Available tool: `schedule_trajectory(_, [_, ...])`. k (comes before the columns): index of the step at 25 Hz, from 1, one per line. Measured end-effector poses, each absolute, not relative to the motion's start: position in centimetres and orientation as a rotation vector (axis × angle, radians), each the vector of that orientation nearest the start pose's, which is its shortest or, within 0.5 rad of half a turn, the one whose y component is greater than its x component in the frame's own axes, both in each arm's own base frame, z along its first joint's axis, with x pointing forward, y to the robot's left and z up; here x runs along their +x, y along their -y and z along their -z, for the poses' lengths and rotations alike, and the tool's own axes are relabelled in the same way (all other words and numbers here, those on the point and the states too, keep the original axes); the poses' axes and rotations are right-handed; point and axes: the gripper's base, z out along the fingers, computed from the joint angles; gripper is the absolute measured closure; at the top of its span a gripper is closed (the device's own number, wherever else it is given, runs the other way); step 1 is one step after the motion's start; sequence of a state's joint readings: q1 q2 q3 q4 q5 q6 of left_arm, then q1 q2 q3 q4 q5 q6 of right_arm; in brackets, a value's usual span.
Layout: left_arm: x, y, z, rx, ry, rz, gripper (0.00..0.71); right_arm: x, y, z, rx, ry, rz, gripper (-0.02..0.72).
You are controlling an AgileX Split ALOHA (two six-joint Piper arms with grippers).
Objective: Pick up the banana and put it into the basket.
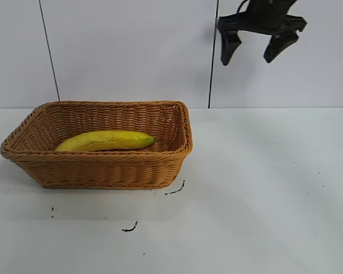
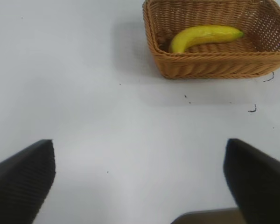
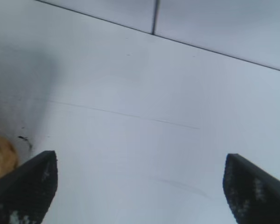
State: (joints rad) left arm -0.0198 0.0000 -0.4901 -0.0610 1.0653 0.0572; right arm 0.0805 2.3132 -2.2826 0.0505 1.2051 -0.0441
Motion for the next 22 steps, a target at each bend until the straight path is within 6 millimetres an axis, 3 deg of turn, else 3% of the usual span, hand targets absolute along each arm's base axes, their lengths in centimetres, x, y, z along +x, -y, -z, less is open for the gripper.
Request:
schedule_trajectory(5, [-0.4, 0.5, -27.4, 0.082, -2.056, 0.05, 0.015, 50.0, -4.0, -25.5, -0.148, -2.747, -0.071, 0.014])
schedule_trajectory(9, [-0.4, 0.5, -27.4, 0.082, -2.056, 0.05, 0.015, 48.1, -3.7, -25.5, -0.148, -2.803, -0.066, 0.014])
schedule_trajectory(13, [-0.4, 0.5, -27.4, 0.082, -2.056, 0.05, 0.015, 43.7, -3.4, -26.8, -0.148, -2.871, -0.066, 0.014])
schedule_trajectory(22, [-0.4, 0.5, -27.4, 0.082, -2.056, 0.05, 0.015, 32.0, -2.6, -27.3, -0.146, -3.021, -0.065, 0.014])
